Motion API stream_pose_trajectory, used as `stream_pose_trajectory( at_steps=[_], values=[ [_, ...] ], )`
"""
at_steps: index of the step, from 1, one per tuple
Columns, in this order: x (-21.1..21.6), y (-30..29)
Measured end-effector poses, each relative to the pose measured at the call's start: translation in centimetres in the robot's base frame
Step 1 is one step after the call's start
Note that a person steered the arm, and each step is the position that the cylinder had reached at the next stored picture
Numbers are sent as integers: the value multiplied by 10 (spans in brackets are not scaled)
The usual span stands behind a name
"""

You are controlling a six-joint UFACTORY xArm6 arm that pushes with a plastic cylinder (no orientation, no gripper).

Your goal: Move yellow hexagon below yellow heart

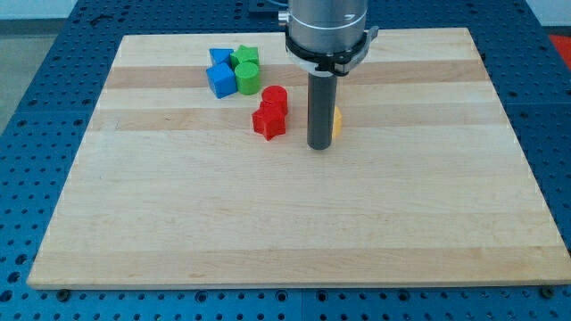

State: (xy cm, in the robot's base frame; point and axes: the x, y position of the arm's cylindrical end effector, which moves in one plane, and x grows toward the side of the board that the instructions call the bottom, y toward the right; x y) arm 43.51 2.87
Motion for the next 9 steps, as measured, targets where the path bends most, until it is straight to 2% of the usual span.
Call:
stream_pose_trajectory(
  at_steps=[2, 3, 4, 5, 6, 7, 8, 9],
  values=[
    [-7, 98],
    [-56, 126],
    [-114, 128],
    [-154, 90],
    [-174, 53],
    [-164, 112],
    [-104, 158],
    [-35, 143]
  ],
)
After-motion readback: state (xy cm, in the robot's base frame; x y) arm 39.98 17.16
